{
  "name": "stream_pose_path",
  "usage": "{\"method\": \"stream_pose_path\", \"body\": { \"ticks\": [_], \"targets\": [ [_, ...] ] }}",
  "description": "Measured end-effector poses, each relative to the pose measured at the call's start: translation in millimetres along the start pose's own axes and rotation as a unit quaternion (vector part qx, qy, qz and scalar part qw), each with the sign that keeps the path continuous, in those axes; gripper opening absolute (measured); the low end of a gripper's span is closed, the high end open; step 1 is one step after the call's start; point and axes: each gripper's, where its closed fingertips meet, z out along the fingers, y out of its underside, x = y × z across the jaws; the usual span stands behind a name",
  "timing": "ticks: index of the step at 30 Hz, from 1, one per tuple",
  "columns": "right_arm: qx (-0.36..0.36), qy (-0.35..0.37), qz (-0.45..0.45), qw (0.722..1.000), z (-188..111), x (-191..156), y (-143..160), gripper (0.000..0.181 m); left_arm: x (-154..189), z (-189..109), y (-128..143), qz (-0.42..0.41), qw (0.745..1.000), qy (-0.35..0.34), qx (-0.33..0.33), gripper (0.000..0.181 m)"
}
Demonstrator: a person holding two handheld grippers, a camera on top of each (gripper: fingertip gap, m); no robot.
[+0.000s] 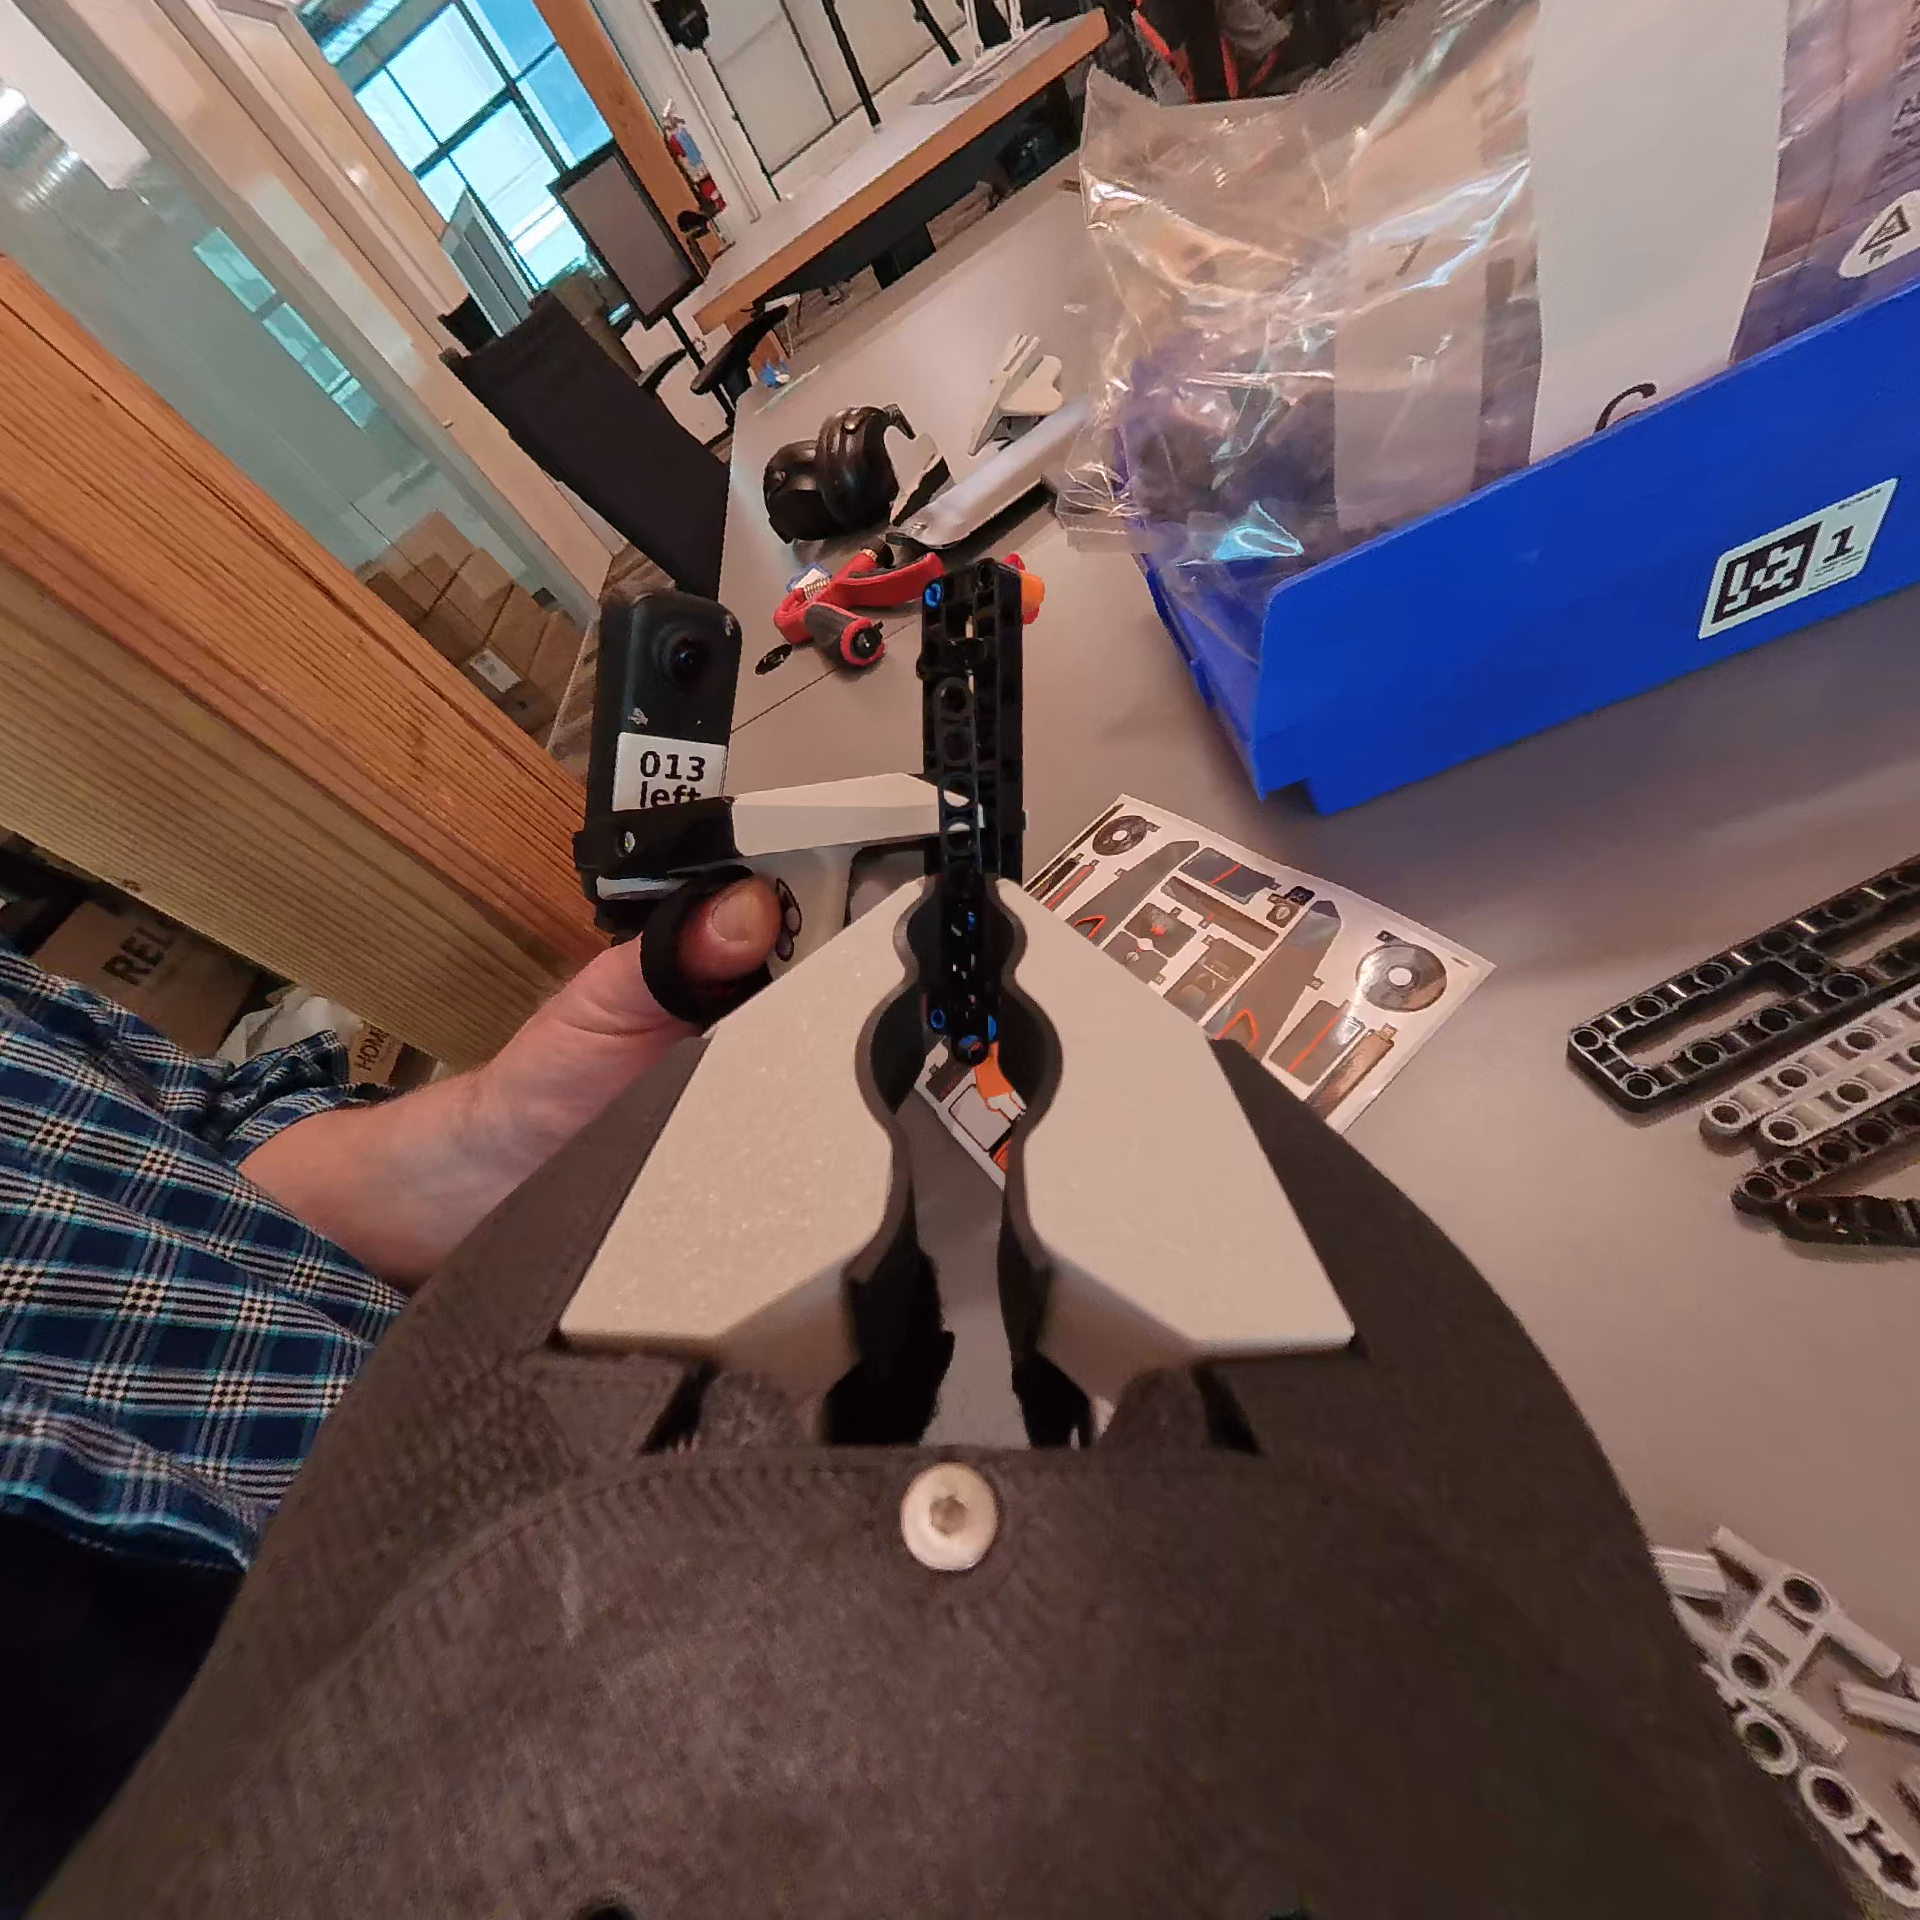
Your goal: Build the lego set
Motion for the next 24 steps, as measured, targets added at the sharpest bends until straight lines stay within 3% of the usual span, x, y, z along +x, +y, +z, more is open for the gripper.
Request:
{"method": "stream_pose_path", "body": {
  "ticks": [13,24],
  "targets": [
    [-0.005,0.010,0.000,1.000,3,-2,3,0.004,-1,-1,0,-0.011,1.000,0.004,0.004,0.009],
    [0.027,-0.033,0.099,0.994,6,5,5,0.004,-9,-3,-2,-0.019,1.000,-0.012,0.007,0.009]
  ]
}}
